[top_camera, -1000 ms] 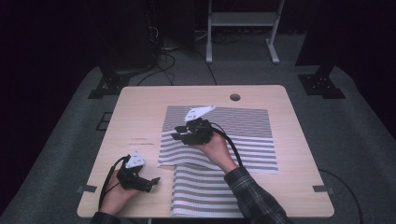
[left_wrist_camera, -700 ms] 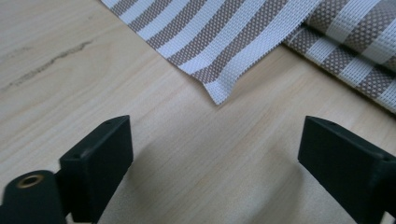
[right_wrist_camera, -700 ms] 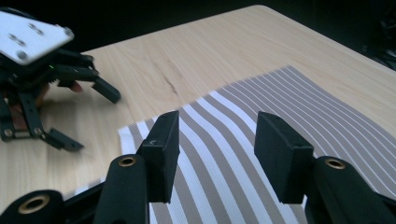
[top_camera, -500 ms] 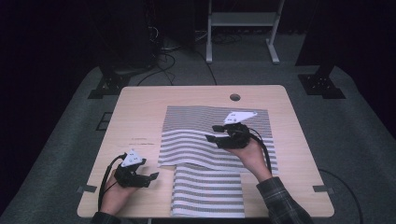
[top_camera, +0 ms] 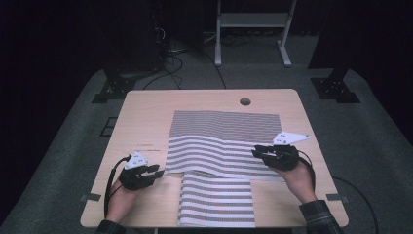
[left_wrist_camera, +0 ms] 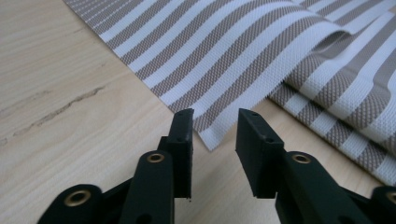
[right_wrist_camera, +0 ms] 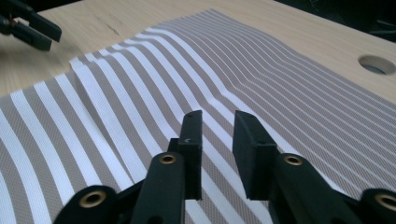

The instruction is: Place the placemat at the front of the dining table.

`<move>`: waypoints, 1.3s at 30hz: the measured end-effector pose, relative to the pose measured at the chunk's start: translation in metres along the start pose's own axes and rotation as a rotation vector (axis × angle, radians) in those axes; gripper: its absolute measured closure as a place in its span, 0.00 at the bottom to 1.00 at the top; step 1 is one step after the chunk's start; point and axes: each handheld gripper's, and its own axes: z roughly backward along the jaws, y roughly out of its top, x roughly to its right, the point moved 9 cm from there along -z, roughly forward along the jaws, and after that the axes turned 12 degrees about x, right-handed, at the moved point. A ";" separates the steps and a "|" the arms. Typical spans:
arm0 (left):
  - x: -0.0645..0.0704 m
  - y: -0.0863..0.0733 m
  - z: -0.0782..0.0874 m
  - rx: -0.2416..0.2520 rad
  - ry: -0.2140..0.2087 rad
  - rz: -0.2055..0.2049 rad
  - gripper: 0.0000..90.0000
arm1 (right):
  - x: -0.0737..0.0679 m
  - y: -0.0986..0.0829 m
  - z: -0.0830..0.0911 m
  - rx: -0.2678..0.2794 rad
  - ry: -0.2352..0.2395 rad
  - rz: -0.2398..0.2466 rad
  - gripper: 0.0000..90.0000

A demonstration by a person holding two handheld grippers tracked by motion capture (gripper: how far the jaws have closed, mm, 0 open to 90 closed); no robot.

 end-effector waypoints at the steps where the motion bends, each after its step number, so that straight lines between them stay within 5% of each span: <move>1: 0.000 0.001 -0.002 -0.008 -0.002 0.003 0.77 | 0.002 -0.004 0.005 -0.004 -0.008 -0.005 0.85; 10: 0.005 0.005 -0.021 -0.051 -0.032 0.007 0.97 | 0.025 -0.047 0.043 -0.069 -0.073 -0.057 1.00; 22: -0.003 -0.005 -0.035 -0.112 -0.012 0.013 1.00 | 0.042 -0.100 0.068 -0.192 -0.122 -0.124 1.00; 39: -0.005 -0.006 -0.040 -0.129 0.009 -0.001 1.00 | 0.046 -0.106 0.055 -0.241 -0.120 -0.097 1.00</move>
